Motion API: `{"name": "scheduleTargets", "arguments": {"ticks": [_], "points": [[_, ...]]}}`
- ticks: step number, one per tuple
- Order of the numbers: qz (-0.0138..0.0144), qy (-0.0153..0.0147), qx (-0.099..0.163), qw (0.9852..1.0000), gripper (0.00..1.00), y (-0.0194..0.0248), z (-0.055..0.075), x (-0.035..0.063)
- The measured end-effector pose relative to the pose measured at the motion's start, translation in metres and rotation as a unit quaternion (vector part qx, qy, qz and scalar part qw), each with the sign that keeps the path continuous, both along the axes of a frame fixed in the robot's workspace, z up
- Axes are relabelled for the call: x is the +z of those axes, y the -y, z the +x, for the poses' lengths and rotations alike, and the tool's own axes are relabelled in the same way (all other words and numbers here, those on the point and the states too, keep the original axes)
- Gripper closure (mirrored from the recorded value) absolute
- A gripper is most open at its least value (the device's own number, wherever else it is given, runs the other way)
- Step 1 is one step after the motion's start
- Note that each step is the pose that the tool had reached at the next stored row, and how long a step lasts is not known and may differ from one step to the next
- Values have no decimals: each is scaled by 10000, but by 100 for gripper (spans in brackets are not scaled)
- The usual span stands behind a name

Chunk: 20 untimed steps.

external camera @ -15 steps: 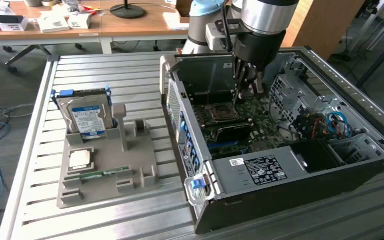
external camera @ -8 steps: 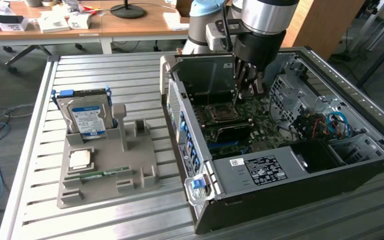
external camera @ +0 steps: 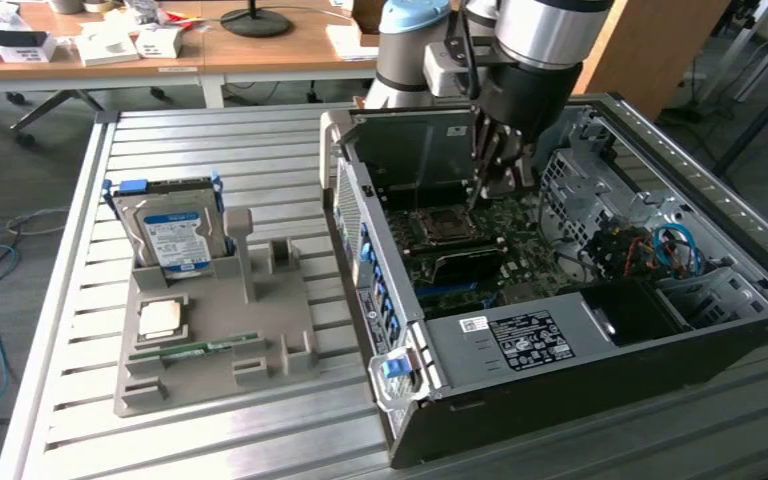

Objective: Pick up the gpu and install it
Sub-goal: 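Press down on the gpu until it lock into place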

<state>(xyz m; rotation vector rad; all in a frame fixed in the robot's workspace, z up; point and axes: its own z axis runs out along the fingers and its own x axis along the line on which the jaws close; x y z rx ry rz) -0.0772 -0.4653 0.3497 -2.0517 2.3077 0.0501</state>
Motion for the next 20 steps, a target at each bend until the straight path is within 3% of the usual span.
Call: {"name": "scheduleTargets", "arguments": {"ticks": [2,3,4,5,9,11,17,20], "points": [[-14,-177,3,9998,89,0,22,-2],[-17,-245,23,9997,89,0,23,-5],[-19,-302,52,9995,89,0,25,-6],[-20,-337,77,9994,89,0,26,-8],[-21,-340,89,9994,89,0,25,-8],[-25,-339,234,9991,89,0,25,-11],[-43,-337,710,9969,89,0,26,-16],[-50,-311,859,9958,89,0,27,-23]]}}
